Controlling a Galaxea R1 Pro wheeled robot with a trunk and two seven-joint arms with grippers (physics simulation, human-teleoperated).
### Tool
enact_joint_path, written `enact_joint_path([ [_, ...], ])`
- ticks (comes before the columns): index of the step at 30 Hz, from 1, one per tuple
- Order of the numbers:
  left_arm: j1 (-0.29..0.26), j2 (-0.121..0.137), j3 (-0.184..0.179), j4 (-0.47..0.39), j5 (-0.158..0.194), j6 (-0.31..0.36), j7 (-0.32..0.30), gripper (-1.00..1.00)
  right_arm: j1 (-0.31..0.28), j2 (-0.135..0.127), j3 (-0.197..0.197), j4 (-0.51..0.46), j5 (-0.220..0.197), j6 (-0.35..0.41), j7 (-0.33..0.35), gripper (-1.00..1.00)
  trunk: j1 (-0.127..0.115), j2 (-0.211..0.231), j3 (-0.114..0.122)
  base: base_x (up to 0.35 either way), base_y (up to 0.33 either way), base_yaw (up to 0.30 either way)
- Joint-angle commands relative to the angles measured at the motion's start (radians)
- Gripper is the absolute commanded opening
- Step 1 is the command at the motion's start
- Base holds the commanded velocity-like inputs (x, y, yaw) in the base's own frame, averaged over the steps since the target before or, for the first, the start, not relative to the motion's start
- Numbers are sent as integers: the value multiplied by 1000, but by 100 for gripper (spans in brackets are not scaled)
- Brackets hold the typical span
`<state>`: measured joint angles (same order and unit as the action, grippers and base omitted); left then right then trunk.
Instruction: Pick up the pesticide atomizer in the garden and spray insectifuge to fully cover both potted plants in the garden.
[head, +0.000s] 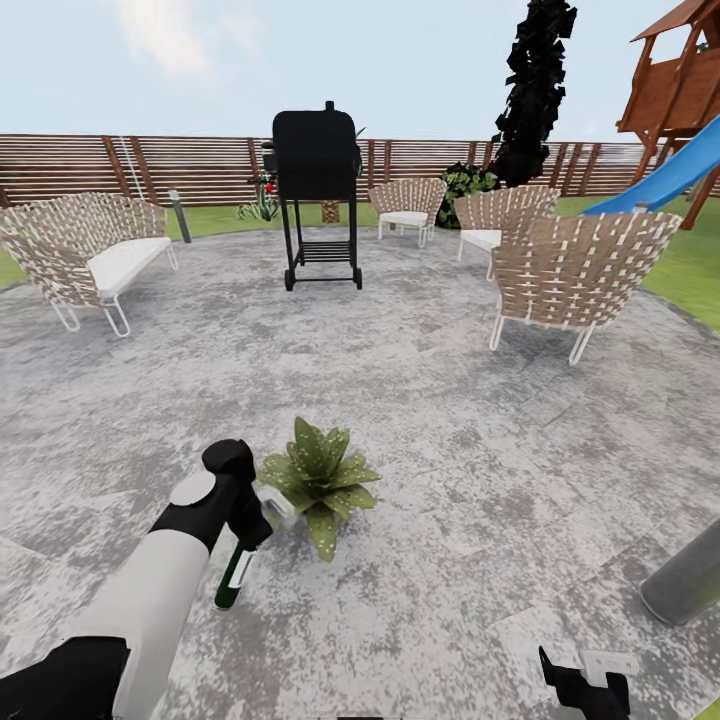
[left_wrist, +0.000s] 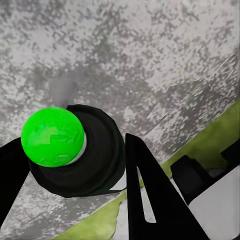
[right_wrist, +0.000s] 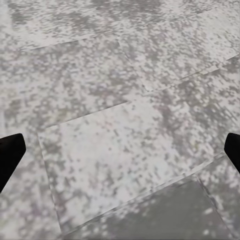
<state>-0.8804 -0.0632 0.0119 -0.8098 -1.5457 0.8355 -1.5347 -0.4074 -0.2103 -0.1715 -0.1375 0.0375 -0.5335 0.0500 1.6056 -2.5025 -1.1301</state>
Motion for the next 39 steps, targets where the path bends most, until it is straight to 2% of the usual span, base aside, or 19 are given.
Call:
enact_joint_path([
  [1, -20, -7, 2, -2, -9, 13, -34, -100, -1, 0, -8, 1, 4, -3, 5, 100, 0, 0, -1, 0, 4, 0],
  [4, -104, -12, -6, 3, -28, 12, -36, -100, -1, 0, -8, 1, 4, -3, 5, 100, 0, 0, -1, 0, 1, 0],
  [6, -126, -8, -51, 6, -84, 12, -36, -100, -1, 0, -8, 1, 4, -3, 5, 100, 0, 0, -1, 0, 0, 0],
  [9, -136, -3, -82, 3, -155, 12, -36, -100, -1, 0, -8, 1, 4, -3, 5, 100, 0, 0, -1, 0, 0, 0],
  [10, -137, -3, -85, 2, -163, 13, -36, -100, -1, 0, -8, 1, 5, -3, 5, 100, 0, 0, -1, 0, 0, 0],
  [15, -159, -3, -85, 0, -170, 17, -36, -100, -1, 0, -8, 1, 4, -3, 5, 100, 0, 0, -1, 86, 82, 0],
  [22, -150, -9, -90, 0, -169, 17, -36, -100, -1, 0, -8, 1, 4, -3, 5, 100, 0, 0, -1, 112, 238, 0],
  [34, -148, -11, -84, 0, -168, 17, -36, -100, -1, 0, -8, 1, 4, -3, 5, 100, 0, 0, -1, 277, -33, 0],
  [39, -147, -2, -81, 0, -164, 15, -36, -100, -1, 0, -8, 1, 4, -3, 5, 100, 0, 0, -1, 60, 0, 0],
])
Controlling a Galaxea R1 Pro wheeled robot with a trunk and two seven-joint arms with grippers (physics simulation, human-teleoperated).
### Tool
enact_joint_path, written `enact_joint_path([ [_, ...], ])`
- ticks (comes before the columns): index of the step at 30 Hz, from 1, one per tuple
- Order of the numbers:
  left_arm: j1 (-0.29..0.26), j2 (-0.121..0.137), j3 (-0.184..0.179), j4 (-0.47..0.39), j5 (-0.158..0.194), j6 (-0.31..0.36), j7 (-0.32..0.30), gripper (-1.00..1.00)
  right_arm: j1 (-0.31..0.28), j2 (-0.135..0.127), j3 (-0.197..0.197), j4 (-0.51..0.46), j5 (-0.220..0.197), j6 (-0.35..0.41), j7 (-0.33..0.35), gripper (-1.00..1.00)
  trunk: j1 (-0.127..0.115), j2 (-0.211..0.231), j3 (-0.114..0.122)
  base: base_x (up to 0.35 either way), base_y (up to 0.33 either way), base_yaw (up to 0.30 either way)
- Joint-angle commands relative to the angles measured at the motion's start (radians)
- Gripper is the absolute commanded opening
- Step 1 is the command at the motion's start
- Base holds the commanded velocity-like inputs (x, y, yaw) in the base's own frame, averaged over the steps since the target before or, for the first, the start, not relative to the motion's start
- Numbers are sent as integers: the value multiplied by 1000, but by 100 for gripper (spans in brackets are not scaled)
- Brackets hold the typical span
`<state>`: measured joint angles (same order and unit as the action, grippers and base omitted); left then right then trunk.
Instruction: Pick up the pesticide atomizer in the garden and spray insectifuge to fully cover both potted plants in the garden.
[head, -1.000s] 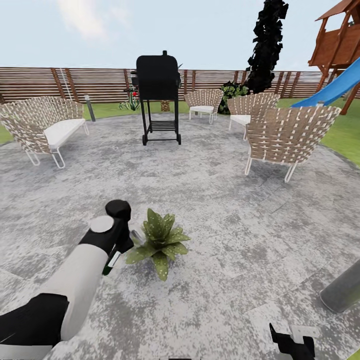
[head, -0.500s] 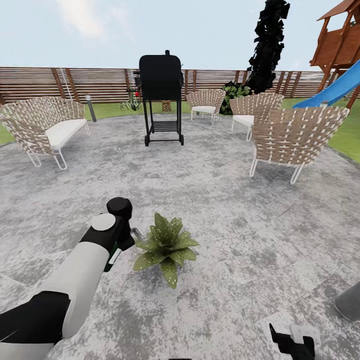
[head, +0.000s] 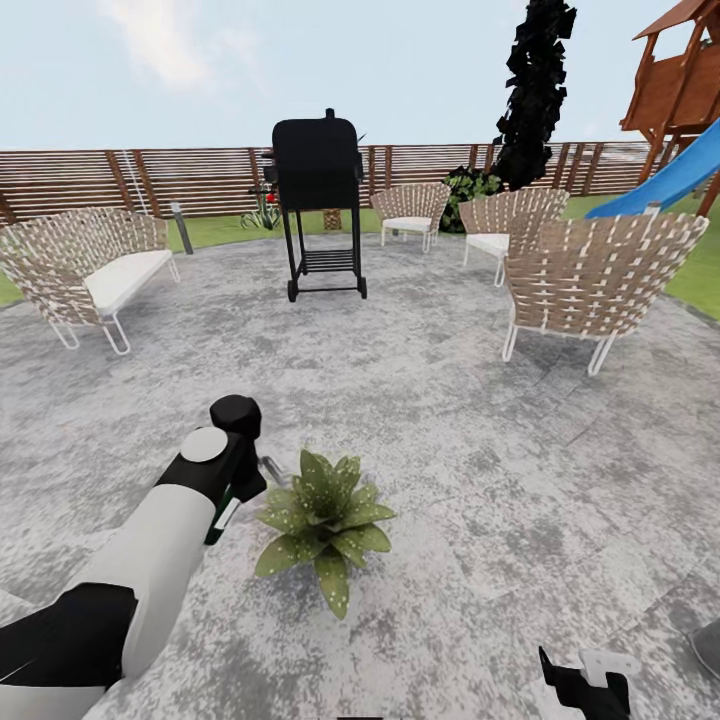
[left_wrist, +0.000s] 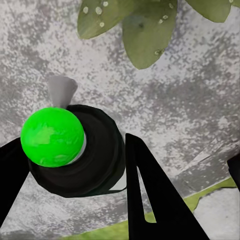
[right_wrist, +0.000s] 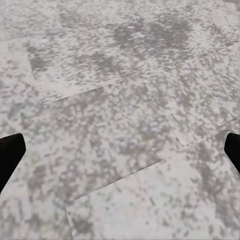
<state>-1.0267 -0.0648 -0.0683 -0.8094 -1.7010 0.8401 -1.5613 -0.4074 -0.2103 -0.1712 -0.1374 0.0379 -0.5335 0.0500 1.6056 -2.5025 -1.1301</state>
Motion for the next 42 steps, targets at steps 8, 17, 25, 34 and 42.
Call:
enact_joint_path([
  [8, 19, 54, 20, -1, 11, 9, -10, -100, -1, 0, -8, 1, 5, -3, 5, 100, 0, 0, -1, -174, 38, 0],
  [17, 140, 125, 154, -3, 200, -25, -7, -100, -1, 0, -8, 2, 5, -3, 5, 100, 0, 0, -1, -324, 84, 0],
  [25, 290, 146, 203, -2, 556, -197, 280, -100, -1, 4, -7, 4, 5, -3, 5, 100, 0, 0, -1, -325, 85, 0],
  [34, 403, 142, 339, 12, 716, -446, 411, -100, -1, 7, -7, 4, 5, -2, 7, 100, 0, 0, -1, -170, 50, 0],
  [42, 422, 135, 355, 16, 721, -550, 417, -100, -2, 16, 59, -50, 113, 3, 15, 100, 0, 0, -1, -2, 1, 0],
])
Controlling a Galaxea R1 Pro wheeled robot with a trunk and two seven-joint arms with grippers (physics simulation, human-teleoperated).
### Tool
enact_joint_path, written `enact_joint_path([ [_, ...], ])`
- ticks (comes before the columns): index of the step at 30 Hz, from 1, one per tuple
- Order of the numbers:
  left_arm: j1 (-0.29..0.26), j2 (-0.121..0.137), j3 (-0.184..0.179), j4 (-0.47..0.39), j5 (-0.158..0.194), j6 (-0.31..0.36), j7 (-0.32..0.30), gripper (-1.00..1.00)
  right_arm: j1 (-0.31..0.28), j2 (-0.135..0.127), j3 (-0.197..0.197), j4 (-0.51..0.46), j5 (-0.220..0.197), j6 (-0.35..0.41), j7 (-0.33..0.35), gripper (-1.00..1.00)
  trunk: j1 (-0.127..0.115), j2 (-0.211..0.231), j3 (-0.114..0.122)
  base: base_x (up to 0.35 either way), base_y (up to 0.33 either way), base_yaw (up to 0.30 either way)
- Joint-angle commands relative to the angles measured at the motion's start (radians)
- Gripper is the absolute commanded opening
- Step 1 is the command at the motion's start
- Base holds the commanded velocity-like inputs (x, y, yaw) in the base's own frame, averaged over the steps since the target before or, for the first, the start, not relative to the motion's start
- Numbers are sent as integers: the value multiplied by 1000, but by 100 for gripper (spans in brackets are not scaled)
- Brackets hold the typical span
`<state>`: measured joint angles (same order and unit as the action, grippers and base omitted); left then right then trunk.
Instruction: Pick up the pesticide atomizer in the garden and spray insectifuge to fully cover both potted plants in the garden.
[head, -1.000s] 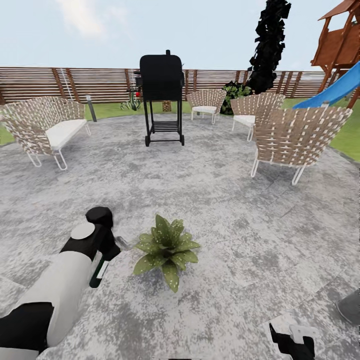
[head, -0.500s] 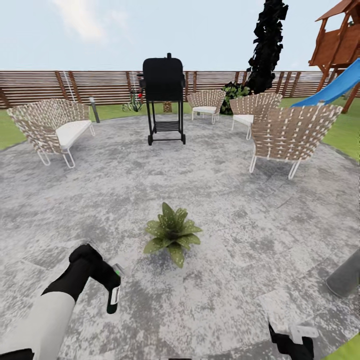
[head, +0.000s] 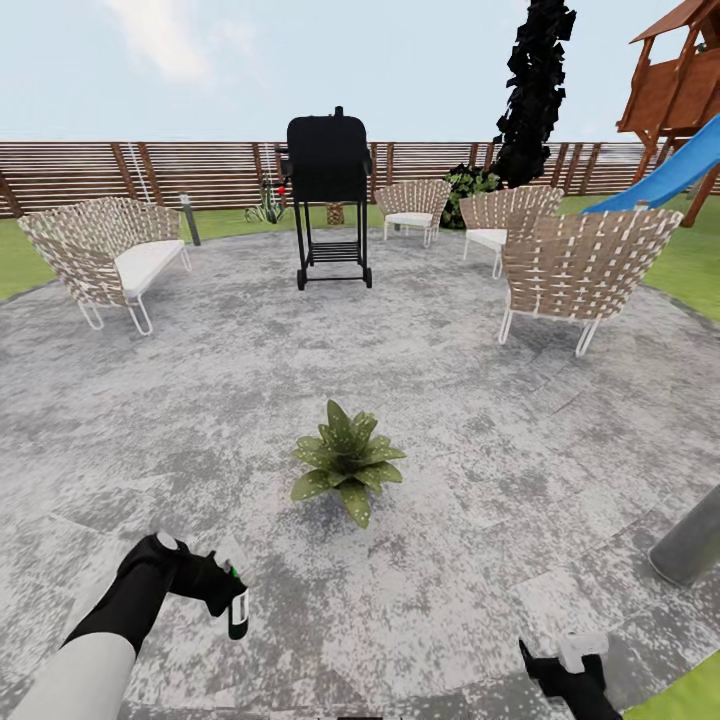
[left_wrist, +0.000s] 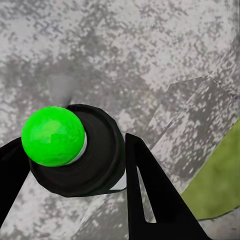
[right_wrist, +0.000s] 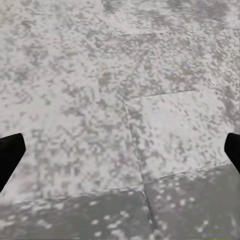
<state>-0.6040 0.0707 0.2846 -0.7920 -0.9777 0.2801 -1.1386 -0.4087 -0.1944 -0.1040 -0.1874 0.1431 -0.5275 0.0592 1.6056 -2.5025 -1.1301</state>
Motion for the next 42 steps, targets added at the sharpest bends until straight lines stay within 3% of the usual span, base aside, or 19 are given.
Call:
enact_joint_path([
  [1, 0, -1, 2, -1, -3, 9, -6, -100, -1, 0, 10, -31, 32, -3, 8, 100, 0, 0, -1, 0, 0, 0],
  [4, 0, -2, 1, 0, -2, 8, -6, -100, -1, 10, 69, -144, 83, 1, 86, 100, 0, 0, -1, 0, 0, 0],
  [5, 0, -3, 1, 1, -1, 8, -6, -100, -1, 24, 85, -196, 93, 12, 184, 100, 0, 0, -1, 0, 0, 0],
  [7, 0, -4, 1, 17, -1, -4, -6, -100, -5, 32, 93, -249, 97, 48, 270, 100, 0, 0, -1, 0, 0, 0],
  [9, 0, -4, 2, 51, -2, -33, -6, -100, -22, 46, 98, -310, 99, 114, 338, 100, 0, 0, -1, 0, 0, 0],
  [11, 0, -4, 4, 79, -2, -70, -6, -100, -54, 97, 112, -399, 102, 221, 438, 100, 0, 0, -1, 0, 0, 0],
  [13, 0, -6, 4, 87, -3, -81, -6, -100, -70, 129, 153, -486, 120, 320, 545, 100, 0, 0, -1, 0, 0, 0],
  [15, 0, -9, 4, 90, -3, -84, -6, -100, -77, 138, 191, -561, 141, 371, 617, 100, 0, 0, -1, 0, 0, 0],
  [21, 0, -8, 1, 105, -5, -92, -6, -100, -79, 145, 233, -609, 152, 395, 661, 100, 0, 0, -1, 0, 0, 0],
  [28, 0, -8, -1, 164, -15, -196, -6, -100, -79, 149, 242, -612, 155, 396, 763, 100, 0, 0, -1, 0, 0, 0],
  [29, 0, -8, -1, 166, -15, -203, -6, -100, -79, 151, 258, -612, 157, 396, 776, -100, 0, 0, -1, 0, 0, 0],
  [31, 0, -8, -1, 167, -15, -209, -6, -100, -79, 165, 339, -614, 176, 399, 791, -100, 0, 0, -1, 0, 0, 0],
  [33, 0, -8, -1, 168, -15, -211, -5, -100, -79, 174, 385, -615, 191, 402, 795, -100, 0, 0, -1, 0, 0, 0],
  [36, 0, -9, -2, 187, -15, -220, -4, -100, -79, 193, 403, -621, 196, 404, 797, -100, 0, 0, -1, 0, 0, 0],
  [39, 0, -14, -1, 220, -16, -299, -4, -100, -79, 209, 406, -624, 197, 403, 798, -100, 0, 0, -1, 0, 0, 0],
  [42, 0, -23, -1, 235, -17, -326, 7, -100, -79, 220, 407, -625, 197, 403, 798, -100, 0, 0, -1, 0, 0, 0],
])
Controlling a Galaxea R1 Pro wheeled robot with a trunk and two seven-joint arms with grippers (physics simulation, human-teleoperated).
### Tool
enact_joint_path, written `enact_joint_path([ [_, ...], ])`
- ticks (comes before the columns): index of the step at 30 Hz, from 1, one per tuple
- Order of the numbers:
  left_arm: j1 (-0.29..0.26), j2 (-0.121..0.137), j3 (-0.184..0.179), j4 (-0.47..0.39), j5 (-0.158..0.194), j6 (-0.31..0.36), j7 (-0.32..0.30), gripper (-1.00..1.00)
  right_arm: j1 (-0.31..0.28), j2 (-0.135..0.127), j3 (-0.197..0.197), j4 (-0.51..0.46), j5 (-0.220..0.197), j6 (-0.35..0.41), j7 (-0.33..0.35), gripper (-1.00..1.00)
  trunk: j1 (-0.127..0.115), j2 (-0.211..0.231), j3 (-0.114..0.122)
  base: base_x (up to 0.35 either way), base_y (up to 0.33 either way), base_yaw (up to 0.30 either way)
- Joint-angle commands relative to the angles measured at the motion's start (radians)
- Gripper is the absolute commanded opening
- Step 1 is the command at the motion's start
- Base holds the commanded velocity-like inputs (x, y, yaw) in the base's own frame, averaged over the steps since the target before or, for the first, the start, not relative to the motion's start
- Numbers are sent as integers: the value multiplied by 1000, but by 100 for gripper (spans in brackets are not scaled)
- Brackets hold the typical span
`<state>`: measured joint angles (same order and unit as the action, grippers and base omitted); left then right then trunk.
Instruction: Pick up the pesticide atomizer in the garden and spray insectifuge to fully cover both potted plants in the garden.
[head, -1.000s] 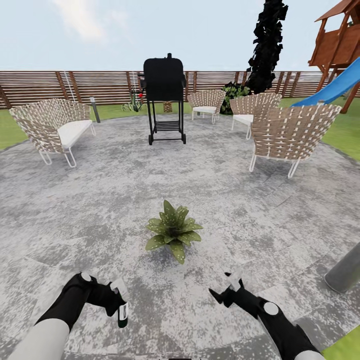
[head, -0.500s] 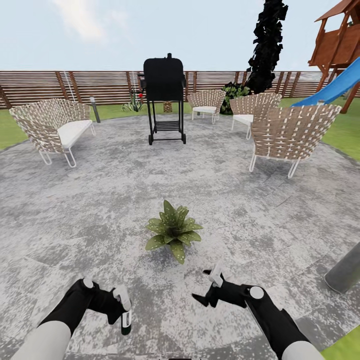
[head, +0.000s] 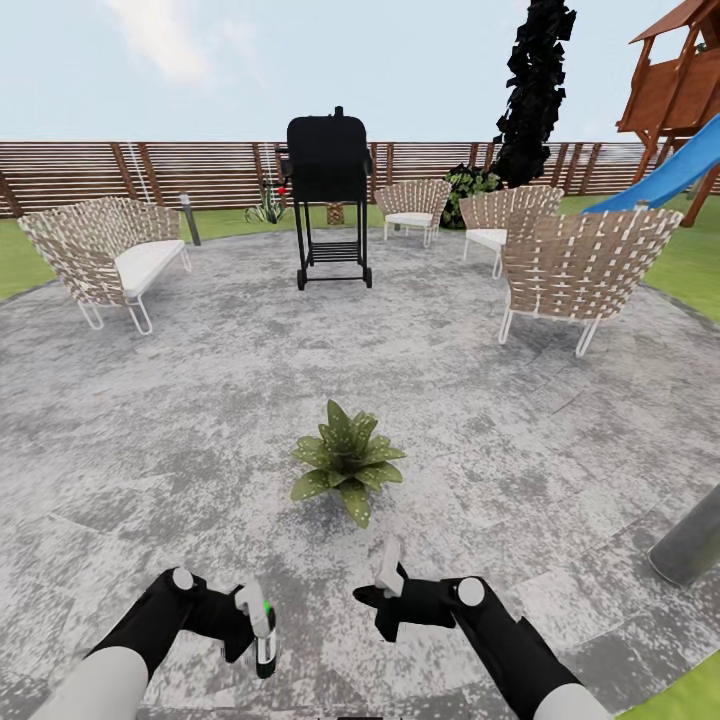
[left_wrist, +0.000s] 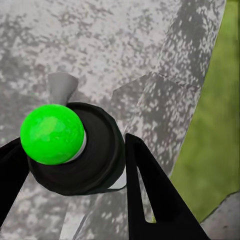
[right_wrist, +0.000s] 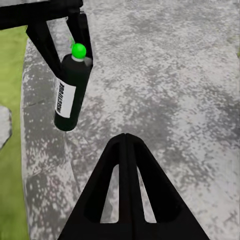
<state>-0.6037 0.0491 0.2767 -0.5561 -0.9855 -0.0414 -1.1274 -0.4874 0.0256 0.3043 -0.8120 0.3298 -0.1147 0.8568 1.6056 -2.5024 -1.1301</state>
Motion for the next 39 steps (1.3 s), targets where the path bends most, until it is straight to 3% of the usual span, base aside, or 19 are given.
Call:
enact_joint_path([
  [1, -1, -16, 6, 1, -10, -8, 15, -100, 0, 18, -1, 0, 11, -10, 1, -100, 0, 0, -1, 0, 0, 0],
  [3, 0, -37, 1, 3, -11, -11, 34, -100, 0, 33, -1, 0, 12, -10, 1, -100, 0, 0, -1, 0, 0, 0],
  [8, -1, -53, -106, 33, -2, -24, 41, -100, 0, 39, -1, 4, 13, -10, 0, -100, 0, 0, -1, 0, 0, 0],
  [10, -1, -51, -107, 52, 2, -78, 36, -100, 0, 37, -2, 6, 15, -11, 0, -100, 0, 0, -1, 0, 0, 0],
  [13, -1, -49, -105, 54, 4, -90, 30, -100, 0, 33, -3, 8, 18, -11, -1, -100, 0, 0, -1, 0, 0, 0],
  [17, -1, -50, -99, 54, 5, -92, 29, -100, 0, 31, -4, 8, 107, -11, -1, -100, 0, 0, -1, 0, 0, 0],
  [19, -1, -54, -101, 54, 5, -101, 30, -100, 0, 29, -7, 7, 120, -10, -1, -100, 0, 0, -1, 0, 0, 0],
  [26, -2, -82, -108, 53, 4, -114, 29, -100, 0, 27, -11, 4, 123, -12, -1, -100, 0, 0, -1, 0, 0, 0],
  [31, -2, -85, -108, 53, 5, -114, 29, -100, 0, 28, -11, 5, 119, -13, -1, -100, 0, 0, -1, 0, 0, 0],
  [39, -2, -111, -108, 53, 8, -115, 30, -100, 0, 30, -11, 6, 116, -14, -1, -100, 0, 0, -1, 0, 0, 0],
])
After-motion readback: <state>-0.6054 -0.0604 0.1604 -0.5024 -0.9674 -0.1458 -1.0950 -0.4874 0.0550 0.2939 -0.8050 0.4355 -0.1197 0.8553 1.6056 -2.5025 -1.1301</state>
